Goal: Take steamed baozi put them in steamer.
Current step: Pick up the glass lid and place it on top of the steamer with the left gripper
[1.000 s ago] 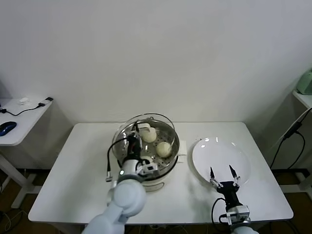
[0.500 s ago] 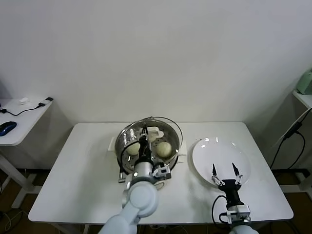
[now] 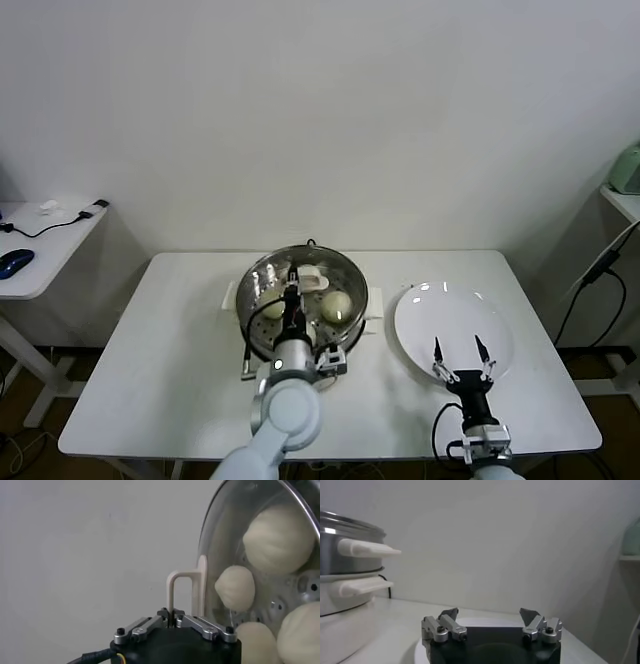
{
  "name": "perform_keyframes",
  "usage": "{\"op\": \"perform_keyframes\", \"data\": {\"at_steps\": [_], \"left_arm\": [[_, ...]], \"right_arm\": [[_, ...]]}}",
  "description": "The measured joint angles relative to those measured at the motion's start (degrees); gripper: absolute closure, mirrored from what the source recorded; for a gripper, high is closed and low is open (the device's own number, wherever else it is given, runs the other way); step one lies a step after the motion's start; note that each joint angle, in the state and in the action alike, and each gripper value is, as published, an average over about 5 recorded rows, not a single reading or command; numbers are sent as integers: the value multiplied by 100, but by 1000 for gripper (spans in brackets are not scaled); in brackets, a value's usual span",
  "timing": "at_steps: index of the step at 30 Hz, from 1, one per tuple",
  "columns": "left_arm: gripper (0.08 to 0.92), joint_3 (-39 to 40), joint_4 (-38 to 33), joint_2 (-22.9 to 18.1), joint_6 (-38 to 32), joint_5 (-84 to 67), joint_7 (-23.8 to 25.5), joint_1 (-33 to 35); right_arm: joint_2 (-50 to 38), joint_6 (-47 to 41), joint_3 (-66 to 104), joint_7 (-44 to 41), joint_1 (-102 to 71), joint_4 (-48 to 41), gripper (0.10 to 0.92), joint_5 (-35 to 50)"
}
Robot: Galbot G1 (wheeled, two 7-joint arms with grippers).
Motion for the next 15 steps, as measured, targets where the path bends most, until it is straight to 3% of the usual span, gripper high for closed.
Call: {"op": "perform_keyframes", "data": {"at_steps": [6, 15], "left_arm": [[845, 1, 36, -41, -51, 74, -47, 28], [589, -2, -45, 4, -102, 95, -12, 49]], "right_arm": [[12, 70, 23, 1, -14, 2, 202, -14], [45, 96, 12, -9, -8, 28, 202, -59]]}}
